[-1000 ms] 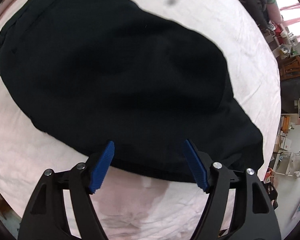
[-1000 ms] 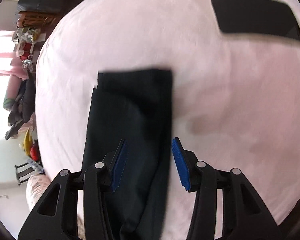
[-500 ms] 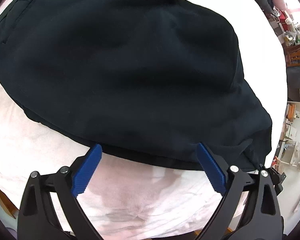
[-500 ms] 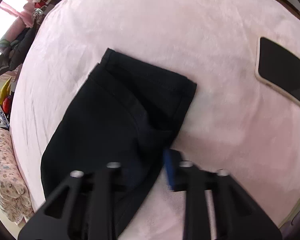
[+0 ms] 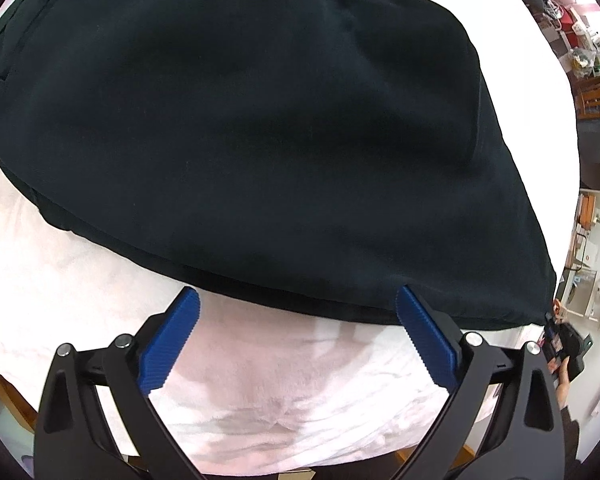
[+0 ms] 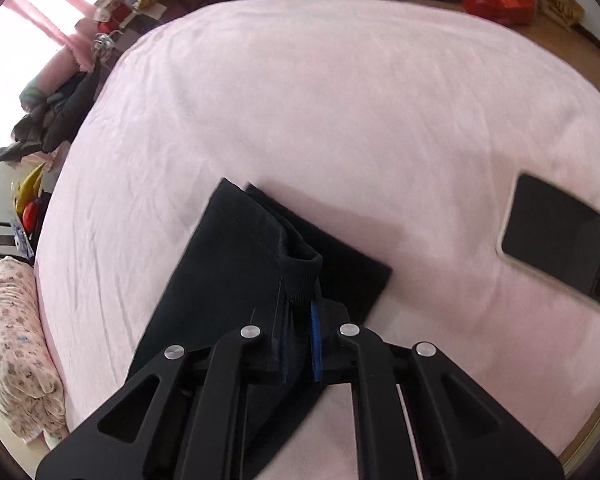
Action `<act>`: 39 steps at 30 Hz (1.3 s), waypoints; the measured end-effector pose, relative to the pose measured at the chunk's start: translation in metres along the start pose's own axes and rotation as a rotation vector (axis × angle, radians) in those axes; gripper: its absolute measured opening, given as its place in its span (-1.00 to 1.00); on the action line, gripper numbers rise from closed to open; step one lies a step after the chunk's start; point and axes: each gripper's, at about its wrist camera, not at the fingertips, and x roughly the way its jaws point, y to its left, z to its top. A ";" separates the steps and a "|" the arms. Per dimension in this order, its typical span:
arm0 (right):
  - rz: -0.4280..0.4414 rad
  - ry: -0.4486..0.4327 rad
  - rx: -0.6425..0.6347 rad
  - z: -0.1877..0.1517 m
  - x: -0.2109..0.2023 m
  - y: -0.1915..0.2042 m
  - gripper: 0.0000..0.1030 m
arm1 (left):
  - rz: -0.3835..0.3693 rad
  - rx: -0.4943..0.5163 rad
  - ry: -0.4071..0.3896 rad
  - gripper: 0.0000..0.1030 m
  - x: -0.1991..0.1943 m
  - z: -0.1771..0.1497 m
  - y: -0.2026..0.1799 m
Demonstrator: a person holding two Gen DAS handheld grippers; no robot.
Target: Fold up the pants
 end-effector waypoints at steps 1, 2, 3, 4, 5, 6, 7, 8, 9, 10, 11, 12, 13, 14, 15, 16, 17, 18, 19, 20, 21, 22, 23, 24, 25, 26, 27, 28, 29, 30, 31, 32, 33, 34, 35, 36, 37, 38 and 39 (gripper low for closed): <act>0.007 -0.005 0.013 0.001 -0.004 -0.004 -0.83 | 0.002 0.004 0.003 0.92 0.001 0.000 0.000; 0.016 -0.013 0.035 0.003 -0.005 -0.008 -0.83 | 0.004 0.007 0.006 0.92 0.002 -0.001 0.000; 0.021 -0.020 0.053 0.004 -0.006 -0.012 -0.83 | 0.008 0.008 0.010 0.92 0.003 -0.001 0.000; 0.001 -0.014 0.057 0.002 -0.003 -0.015 -0.83 | 0.010 0.007 0.013 0.92 0.004 -0.002 0.000; -0.040 0.008 0.048 -0.002 0.004 -0.018 -0.83 | 0.012 0.003 0.020 0.92 0.007 -0.002 0.001; -0.082 0.047 0.031 -0.005 0.013 -0.020 -0.83 | 0.014 0.000 0.030 0.92 0.009 -0.003 0.002; -0.110 0.110 0.025 -0.008 0.024 -0.024 -0.83 | 0.018 -0.005 0.041 0.92 0.013 -0.003 0.002; -0.103 0.129 0.037 -0.008 0.026 -0.026 -0.82 | 0.018 -0.010 0.049 0.92 0.015 -0.004 0.003; -0.086 0.125 0.054 -0.008 0.022 -0.028 -0.71 | 0.014 -0.012 0.055 0.92 0.017 -0.004 0.004; -0.081 0.114 0.071 -0.008 0.014 -0.029 -0.57 | 0.009 -0.010 0.055 0.92 0.017 -0.005 0.003; -0.097 0.108 0.080 -0.009 0.006 -0.030 -0.22 | 0.000 -0.003 0.052 0.92 0.016 -0.006 0.002; -0.101 0.101 0.082 -0.011 0.000 -0.030 0.01 | -0.006 0.001 0.051 0.92 0.017 -0.006 0.001; -0.067 0.096 0.075 -0.018 -0.009 -0.027 0.01 | -0.011 0.005 0.049 0.92 0.017 -0.006 0.001; -0.024 0.115 0.056 -0.026 -0.013 -0.023 0.01 | -0.021 0.005 0.047 0.92 0.017 -0.008 0.001; 0.037 0.156 0.024 -0.037 -0.014 -0.015 0.00 | -0.040 0.000 0.040 0.92 0.015 -0.009 0.001; 0.133 0.236 -0.029 -0.056 -0.012 0.000 0.00 | -0.055 -0.003 0.031 0.92 0.014 -0.010 0.002; 0.242 0.356 -0.076 -0.083 -0.006 0.019 0.00 | -0.071 -0.005 0.021 0.92 0.012 -0.011 0.002; 0.298 0.432 -0.094 -0.100 -0.001 0.030 0.00 | -0.094 -0.007 0.006 0.92 0.009 -0.011 0.003; 0.384 0.561 -0.113 -0.133 0.009 0.049 0.00 | -0.107 -0.011 -0.009 0.92 0.006 -0.011 0.004; 0.438 0.664 -0.117 -0.162 0.016 0.064 0.00 | -0.117 -0.015 -0.020 0.92 0.005 -0.010 0.005; 0.491 0.785 -0.113 -0.200 0.027 0.082 -0.01 | -0.126 -0.026 -0.036 0.92 0.001 -0.009 0.007; 0.512 0.850 -0.102 -0.224 0.034 0.093 -0.02 | -0.135 -0.037 -0.050 0.92 -0.002 -0.007 0.010; 0.528 0.904 -0.096 -0.247 0.039 0.104 -0.02 | -0.155 -0.055 -0.070 0.92 -0.007 -0.006 0.015; 0.541 0.941 -0.094 -0.269 0.045 0.115 -0.06 | -0.165 -0.067 -0.084 0.92 -0.010 -0.006 0.017; 0.539 0.982 -0.090 -0.293 0.052 0.126 -0.06 | -0.174 -0.079 -0.097 0.92 -0.014 -0.006 0.019; 0.531 1.008 -0.087 -0.308 0.058 0.133 -0.06 | -0.181 -0.091 -0.108 0.92 -0.017 -0.005 0.022; 0.521 1.027 -0.088 -0.322 0.062 0.139 -0.07 | -0.182 -0.104 -0.119 0.92 -0.019 -0.006 0.023; 0.500 1.038 -0.106 -0.334 0.066 0.145 -0.07 | -0.178 -0.114 -0.124 0.92 -0.021 -0.008 0.024; 0.486 1.044 -0.114 -0.346 0.065 0.146 -0.07 | -0.178 -0.126 -0.128 0.92 -0.023 -0.008 0.029; 0.473 1.051 -0.120 -0.353 0.067 0.148 -0.07 | -0.180 -0.135 -0.130 0.92 -0.026 -0.007 0.036; 0.449 1.054 -0.136 -0.359 0.070 0.151 -0.07 | -0.177 -0.143 -0.132 0.92 -0.026 -0.007 0.039; 0.441 1.052 -0.141 -0.363 0.070 0.150 -0.07 | -0.177 -0.152 -0.136 0.92 -0.025 -0.008 0.042; 0.434 1.049 -0.138 -0.365 0.071 0.150 -0.07 | -0.178 -0.159 -0.140 0.92 -0.026 -0.010 0.047; 0.432 1.048 -0.129 -0.368 0.071 0.148 -0.07 | -0.177 -0.171 -0.145 0.92 -0.027 -0.010 0.051; 0.429 1.043 -0.128 -0.369 0.073 0.149 -0.07 | -0.177 -0.178 -0.147 0.92 -0.027 -0.009 0.054; 0.427 1.035 -0.128 -0.369 0.074 0.151 -0.07 | -0.178 -0.192 -0.150 0.92 -0.031 -0.007 0.062; 0.415 1.029 -0.125 -0.369 0.076 0.150 -0.07 | -0.181 -0.205 -0.152 0.92 -0.036 -0.006 0.072; 0.400 1.031 -0.115 -0.370 0.079 0.149 -0.07 | -0.181 -0.214 -0.151 0.92 -0.036 -0.006 0.073; 0.385 1.033 -0.099 -0.371 0.083 0.149 -0.07 | -0.178 -0.222 -0.151 0.92 -0.036 -0.005 0.075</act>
